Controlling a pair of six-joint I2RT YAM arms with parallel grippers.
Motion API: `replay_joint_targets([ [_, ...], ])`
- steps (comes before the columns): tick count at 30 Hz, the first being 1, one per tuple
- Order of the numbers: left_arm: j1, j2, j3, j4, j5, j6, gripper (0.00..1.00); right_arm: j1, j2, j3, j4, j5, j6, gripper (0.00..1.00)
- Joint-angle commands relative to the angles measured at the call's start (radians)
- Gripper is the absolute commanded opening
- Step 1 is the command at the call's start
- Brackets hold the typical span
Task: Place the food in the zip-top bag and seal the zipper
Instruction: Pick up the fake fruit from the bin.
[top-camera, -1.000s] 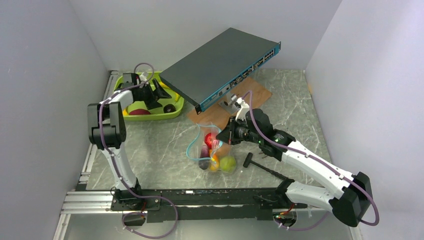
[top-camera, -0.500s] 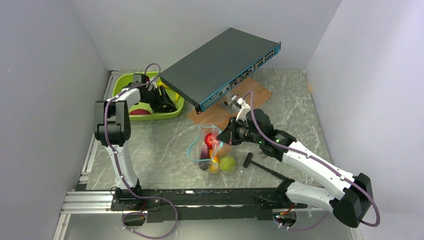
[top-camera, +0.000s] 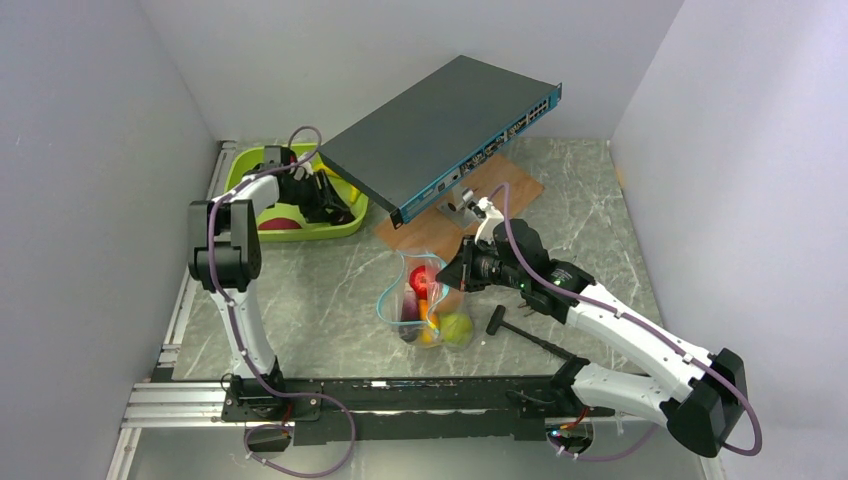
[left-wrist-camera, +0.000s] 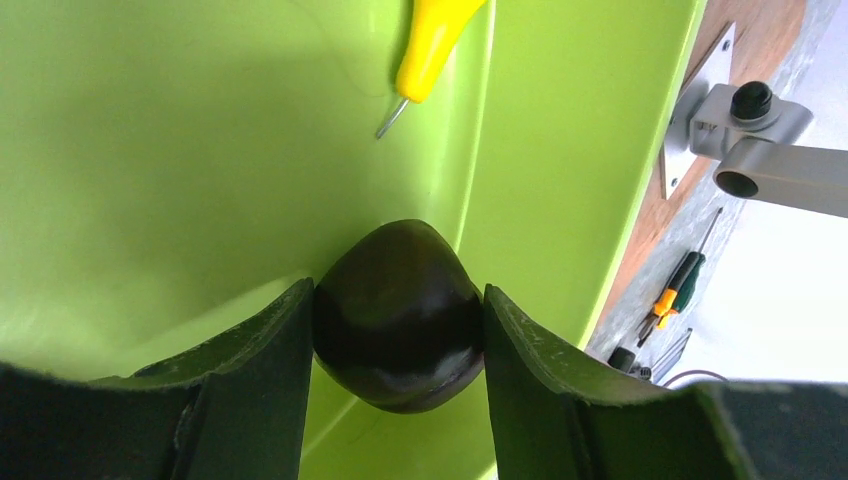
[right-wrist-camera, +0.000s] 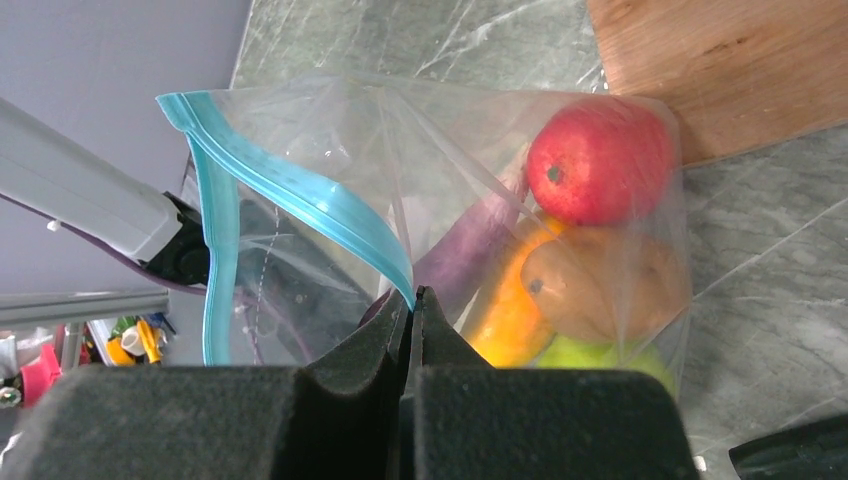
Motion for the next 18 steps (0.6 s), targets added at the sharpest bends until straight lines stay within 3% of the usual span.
replay_joint_targets([
  [1,0.057,-0.153,-0.038,0.076,0.031,-0.010,0.20,-0.002,-0.005,0.033,-0.002,0.018,0.023,0.00],
  [10,0.142,-0.424,-0.152,0.136,-0.070,-0.012,0.12,-0.003,0.034,0.040,0.022,0.015,0.041,0.00],
  [13,0.142,-0.524,-0.210,0.163,-0.113,-0.017,0.00,-0.001,0.041,0.033,0.036,0.001,0.052,0.00],
  [18,0.134,-0.674,-0.302,0.178,-0.159,-0.063,0.00,-0.002,0.038,0.017,0.041,-0.012,0.057,0.00],
])
